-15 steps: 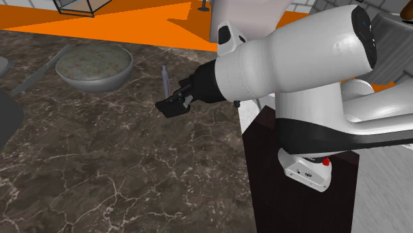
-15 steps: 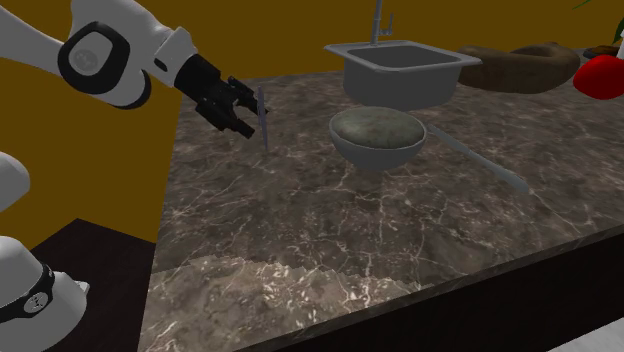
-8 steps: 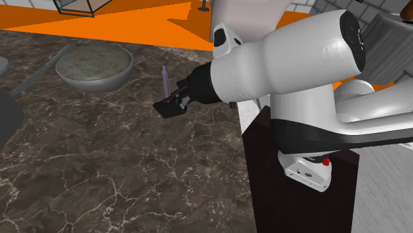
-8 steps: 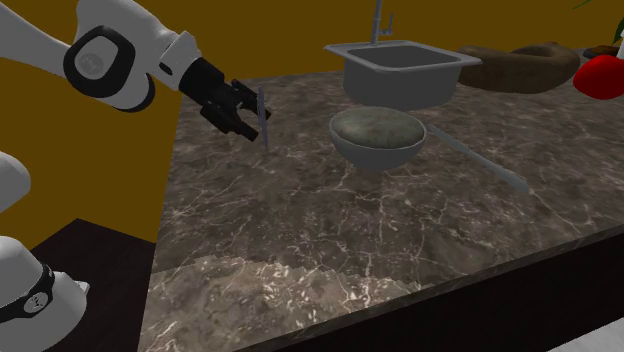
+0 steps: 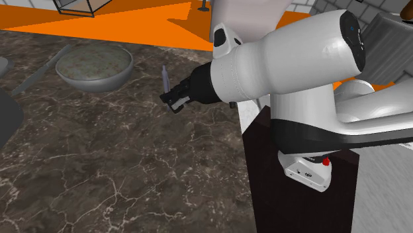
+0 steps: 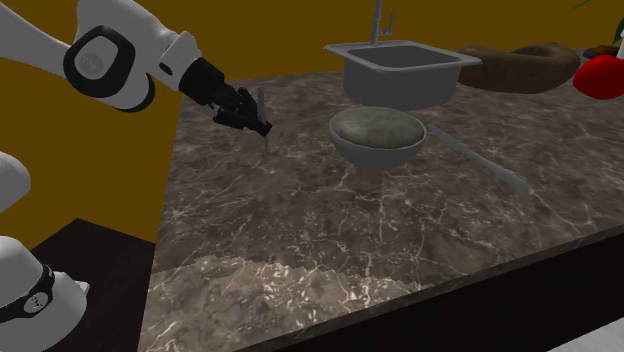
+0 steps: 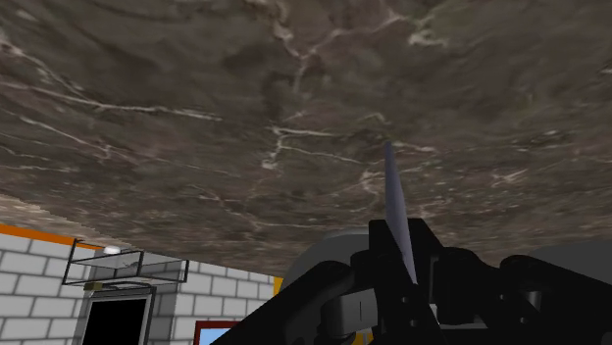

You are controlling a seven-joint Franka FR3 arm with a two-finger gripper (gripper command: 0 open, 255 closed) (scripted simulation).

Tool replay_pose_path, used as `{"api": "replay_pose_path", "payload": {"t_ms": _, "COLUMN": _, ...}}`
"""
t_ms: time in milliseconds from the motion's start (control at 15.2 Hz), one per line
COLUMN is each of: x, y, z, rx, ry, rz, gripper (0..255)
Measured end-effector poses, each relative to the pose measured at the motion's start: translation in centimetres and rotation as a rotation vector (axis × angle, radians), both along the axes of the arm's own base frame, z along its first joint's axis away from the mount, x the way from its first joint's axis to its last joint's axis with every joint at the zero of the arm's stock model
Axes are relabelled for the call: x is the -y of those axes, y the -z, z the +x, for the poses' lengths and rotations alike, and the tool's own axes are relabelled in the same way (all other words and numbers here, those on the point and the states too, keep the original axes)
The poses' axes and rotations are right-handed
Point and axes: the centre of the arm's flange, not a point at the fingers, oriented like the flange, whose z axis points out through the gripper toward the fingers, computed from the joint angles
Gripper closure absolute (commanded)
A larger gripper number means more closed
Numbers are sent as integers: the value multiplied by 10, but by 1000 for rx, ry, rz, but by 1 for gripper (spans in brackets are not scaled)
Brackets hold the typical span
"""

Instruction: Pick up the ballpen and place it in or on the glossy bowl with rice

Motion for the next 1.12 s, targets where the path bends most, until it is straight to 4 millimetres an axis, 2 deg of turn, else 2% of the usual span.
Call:
{"api": "replay_pose_path", "payload": {"t_ms": 198, "x": 0, "y": 0, "z": 0, "rx": 0, "ry": 0, "rz": 0, "gripper": 255}}
{"api": "replay_pose_path", "payload": {"t_ms": 396, "x": -1, "y": -10, "z": -2, "rx": 0, "ry": 0, "rz": 0, "gripper": 255}}
{"api": "replay_pose_path", "payload": {"t_ms": 1122, "x": 0, "y": -68, "z": 0, "rx": 0, "ry": 0, "rz": 0, "gripper": 255}}
